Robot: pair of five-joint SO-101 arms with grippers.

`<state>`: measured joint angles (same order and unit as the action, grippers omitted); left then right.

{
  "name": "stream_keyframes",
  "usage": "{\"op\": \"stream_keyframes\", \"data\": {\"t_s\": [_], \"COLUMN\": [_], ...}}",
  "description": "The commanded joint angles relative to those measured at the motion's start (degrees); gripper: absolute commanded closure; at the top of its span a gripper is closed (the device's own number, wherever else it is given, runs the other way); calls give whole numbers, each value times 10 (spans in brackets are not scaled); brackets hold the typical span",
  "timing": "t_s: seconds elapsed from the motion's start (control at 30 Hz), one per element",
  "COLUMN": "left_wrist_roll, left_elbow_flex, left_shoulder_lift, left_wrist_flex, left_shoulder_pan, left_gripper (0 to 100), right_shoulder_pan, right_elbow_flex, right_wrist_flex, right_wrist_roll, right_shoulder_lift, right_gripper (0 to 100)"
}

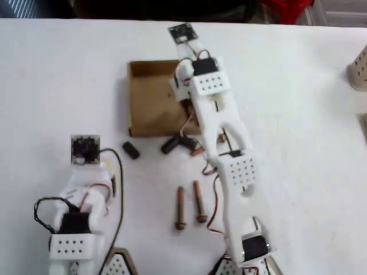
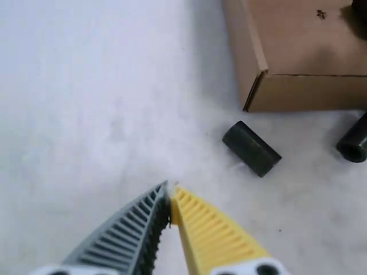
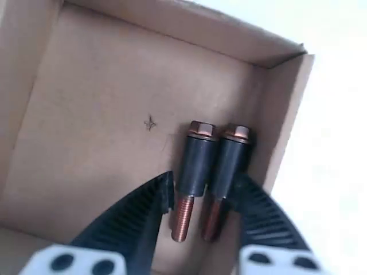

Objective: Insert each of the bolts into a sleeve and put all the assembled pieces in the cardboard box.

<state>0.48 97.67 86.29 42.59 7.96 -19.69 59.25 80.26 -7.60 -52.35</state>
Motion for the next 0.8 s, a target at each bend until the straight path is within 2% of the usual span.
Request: {"op": "stream_keyframes", "data": {"t_s": [0.0,0.2,0.33,0.43,0.77], "left_wrist_roll": [-5,-6,-6,-6,-6], "left_elbow_flex": [-3,-3,-3,-3,-3], "left_shoulder_lift": [7,7,7,7,7], "left_wrist_flex": [-12,-12,-12,-12,-12], "left_shoulder_pan": [-6,-6,-6,-6,-6], "left_gripper": [976,976,976,976,976], "right_shoulder_pan": [-11,-12,14,27,29], "right_elbow_flex": [89,204,223,150,-256], "right_wrist_flex": [69,186,187,189,178], "right_wrist_roll": [-5,-6,-4,-4,-8], "right_shoulder_lift": [24,26,41,79,344], "right_gripper": [968,981,981,981,981]}}
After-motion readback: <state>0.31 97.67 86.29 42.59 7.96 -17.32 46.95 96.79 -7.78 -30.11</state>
